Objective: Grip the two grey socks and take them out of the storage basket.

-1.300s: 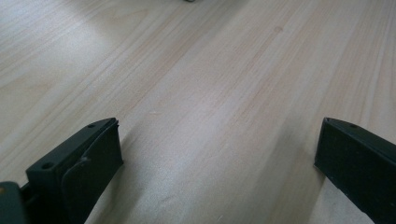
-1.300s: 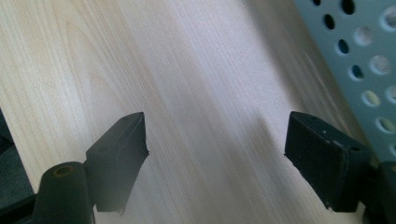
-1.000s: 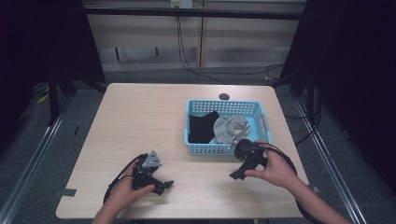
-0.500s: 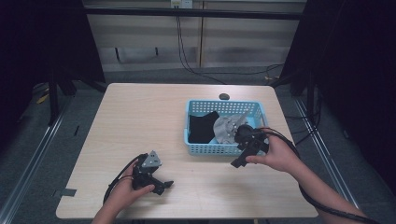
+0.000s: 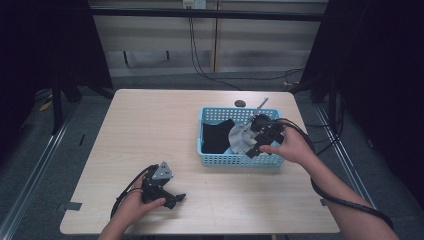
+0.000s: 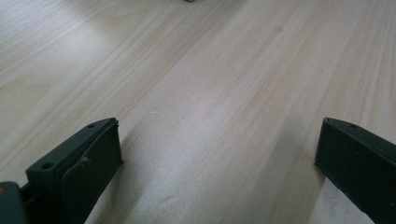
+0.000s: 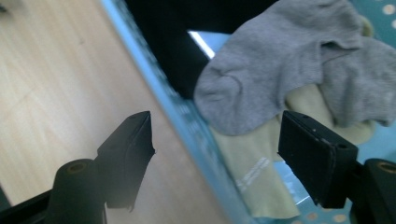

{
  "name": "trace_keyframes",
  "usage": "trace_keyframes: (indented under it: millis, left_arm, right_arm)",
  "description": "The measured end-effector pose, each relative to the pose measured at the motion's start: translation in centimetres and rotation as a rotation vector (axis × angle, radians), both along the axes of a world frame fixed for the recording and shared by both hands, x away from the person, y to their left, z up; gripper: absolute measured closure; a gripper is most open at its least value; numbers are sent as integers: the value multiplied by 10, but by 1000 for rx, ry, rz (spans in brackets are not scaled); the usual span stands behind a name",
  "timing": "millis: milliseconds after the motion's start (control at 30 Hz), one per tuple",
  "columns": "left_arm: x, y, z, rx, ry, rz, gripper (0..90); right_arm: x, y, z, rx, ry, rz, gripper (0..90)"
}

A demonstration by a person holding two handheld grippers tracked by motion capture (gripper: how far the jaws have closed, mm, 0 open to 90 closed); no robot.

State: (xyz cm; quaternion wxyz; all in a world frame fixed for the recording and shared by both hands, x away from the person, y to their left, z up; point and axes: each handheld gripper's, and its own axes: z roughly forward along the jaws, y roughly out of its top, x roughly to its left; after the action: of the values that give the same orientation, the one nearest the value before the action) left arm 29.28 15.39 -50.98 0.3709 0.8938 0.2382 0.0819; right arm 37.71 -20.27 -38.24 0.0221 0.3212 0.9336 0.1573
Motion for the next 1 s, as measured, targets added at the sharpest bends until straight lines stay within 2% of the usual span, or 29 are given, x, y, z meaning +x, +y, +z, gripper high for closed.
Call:
trace_keyframes:
  millis: [233,400,467,600,733,800,1000]
  left_arm:
    - [0,0,0,-8,4,0,0]
    - [0,0,0,0,2,-2,0]
    - [0,0,0,-4,4,0,0]
    - [0,0,0,-6,4,0,0]
    - [0,0,0,-2,4,-4,0]
    - [0,0,0,-12,8,2,0]
    - [1,1,0,1,7,-6,0]
  right_arm:
    - [24,-10,-8,-4,-15,-64,257]
    - [37,-11,-21,-12,-11,-93,257]
    - [41,-9,-26,-9,4,-113,257]
    - [46,-8,-39,-25,5,-112,260]
    - [51,-6,-48,-39,24,-131,266]
    - [52,-4,-52,-43,25,-125,291]
    - [57,2,-60,-44,22,-108,399]
